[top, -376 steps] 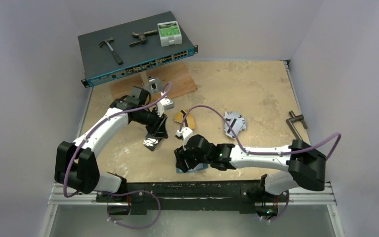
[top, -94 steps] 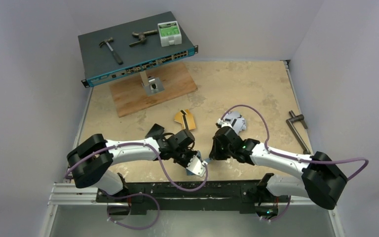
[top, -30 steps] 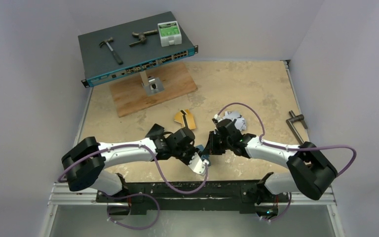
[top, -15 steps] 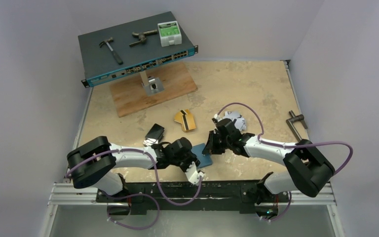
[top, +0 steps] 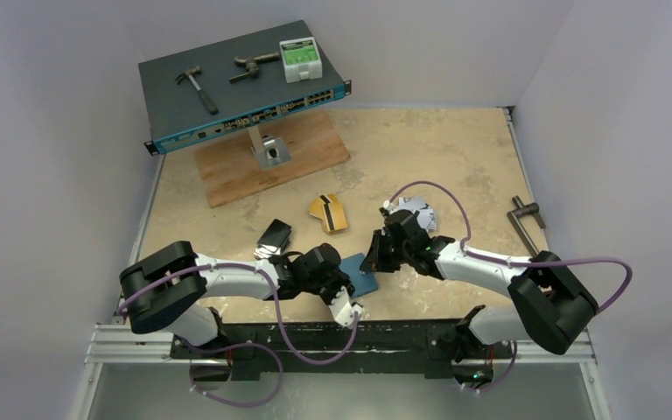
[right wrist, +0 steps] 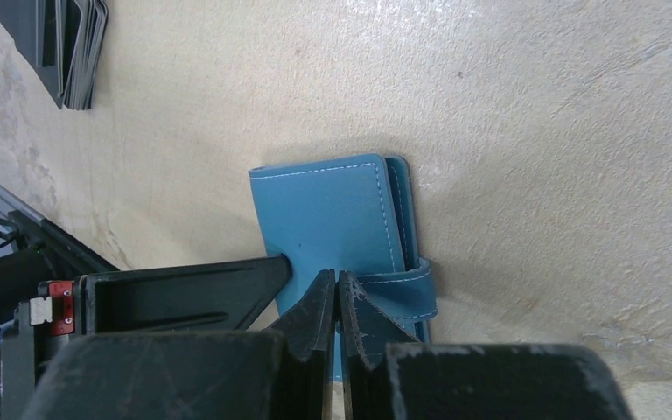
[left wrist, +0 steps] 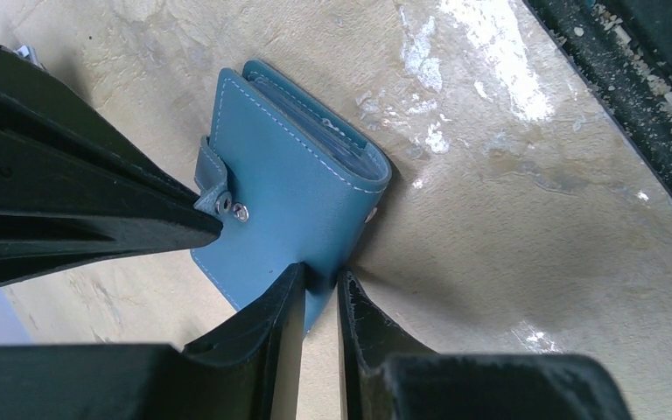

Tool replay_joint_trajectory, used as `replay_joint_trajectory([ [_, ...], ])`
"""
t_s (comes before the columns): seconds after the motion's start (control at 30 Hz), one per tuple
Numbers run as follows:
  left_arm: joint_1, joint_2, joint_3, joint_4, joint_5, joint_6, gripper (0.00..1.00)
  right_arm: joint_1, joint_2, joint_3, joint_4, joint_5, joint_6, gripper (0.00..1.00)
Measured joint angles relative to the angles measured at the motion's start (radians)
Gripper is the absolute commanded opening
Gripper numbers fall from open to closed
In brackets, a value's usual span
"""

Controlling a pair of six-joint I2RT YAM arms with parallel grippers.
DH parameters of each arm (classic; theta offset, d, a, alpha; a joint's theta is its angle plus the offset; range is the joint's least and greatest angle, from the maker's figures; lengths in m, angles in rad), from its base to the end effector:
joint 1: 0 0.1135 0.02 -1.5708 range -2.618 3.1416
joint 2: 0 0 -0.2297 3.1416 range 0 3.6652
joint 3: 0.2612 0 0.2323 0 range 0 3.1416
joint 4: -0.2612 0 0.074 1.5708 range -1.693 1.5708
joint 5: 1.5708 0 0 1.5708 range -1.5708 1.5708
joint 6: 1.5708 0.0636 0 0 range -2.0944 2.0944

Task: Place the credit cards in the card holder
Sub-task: Close the card holder at the center of the board.

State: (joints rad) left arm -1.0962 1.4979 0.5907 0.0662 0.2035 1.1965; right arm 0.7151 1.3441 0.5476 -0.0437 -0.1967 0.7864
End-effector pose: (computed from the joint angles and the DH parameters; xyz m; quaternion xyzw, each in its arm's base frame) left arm 0.1163 -0.2546 0.1012 0.8618 0.3497 -0.0770 0.3593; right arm 0.1875 0.1793 0.1173 -0.0019 0.9302 0.3096 0.1974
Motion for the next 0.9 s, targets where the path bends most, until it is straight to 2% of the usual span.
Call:
replay_joint_trajectory([
  [0.9,0.004,0.016,0.029,-0.028,0.005,-0.006,0.06,0.005,0.007,-0.024,0.054,0.059,0.093,0.00],
])
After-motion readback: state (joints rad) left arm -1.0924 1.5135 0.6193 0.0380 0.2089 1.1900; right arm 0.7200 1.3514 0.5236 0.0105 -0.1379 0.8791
